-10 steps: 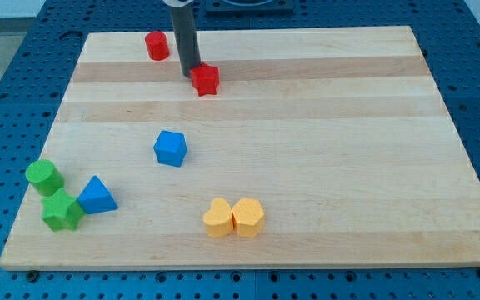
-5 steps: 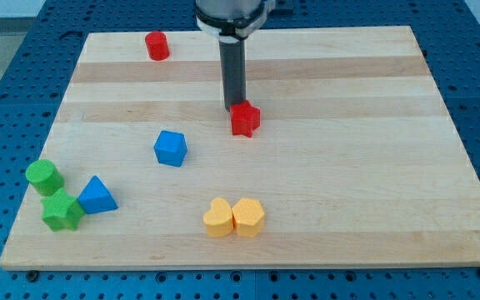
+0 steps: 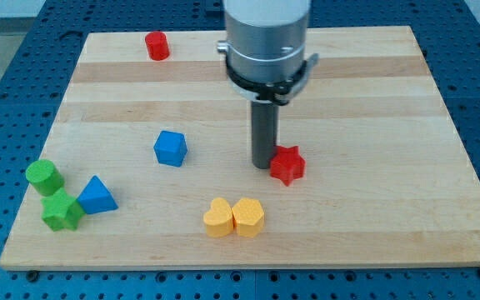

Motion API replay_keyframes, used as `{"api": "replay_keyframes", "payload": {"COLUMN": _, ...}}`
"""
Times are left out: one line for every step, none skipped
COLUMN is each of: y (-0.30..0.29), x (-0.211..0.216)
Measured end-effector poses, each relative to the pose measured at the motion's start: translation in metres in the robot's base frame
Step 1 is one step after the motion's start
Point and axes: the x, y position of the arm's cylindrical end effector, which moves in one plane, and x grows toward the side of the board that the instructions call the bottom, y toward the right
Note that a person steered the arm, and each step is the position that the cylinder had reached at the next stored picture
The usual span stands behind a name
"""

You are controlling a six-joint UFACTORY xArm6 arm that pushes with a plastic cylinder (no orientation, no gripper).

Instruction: Slide the red star towards bottom right

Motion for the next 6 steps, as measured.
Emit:
{"api": "replay_keyframes", "payload": {"y": 0.028, "x": 0.012}}
{"api": "replay_keyframes", "payload": {"y": 0.056, "x": 0.023}}
{"api": "replay_keyframes", "payload": {"y": 0.086, "x": 0.030}}
{"api": "replay_keyframes", "payload": {"y": 0.110, "x": 0.036}}
{"api": "replay_keyframes", "payload": {"y": 0.115, "x": 0.036}}
{"api": "replay_keyframes", "payload": {"y": 0.117, "x": 0.036}}
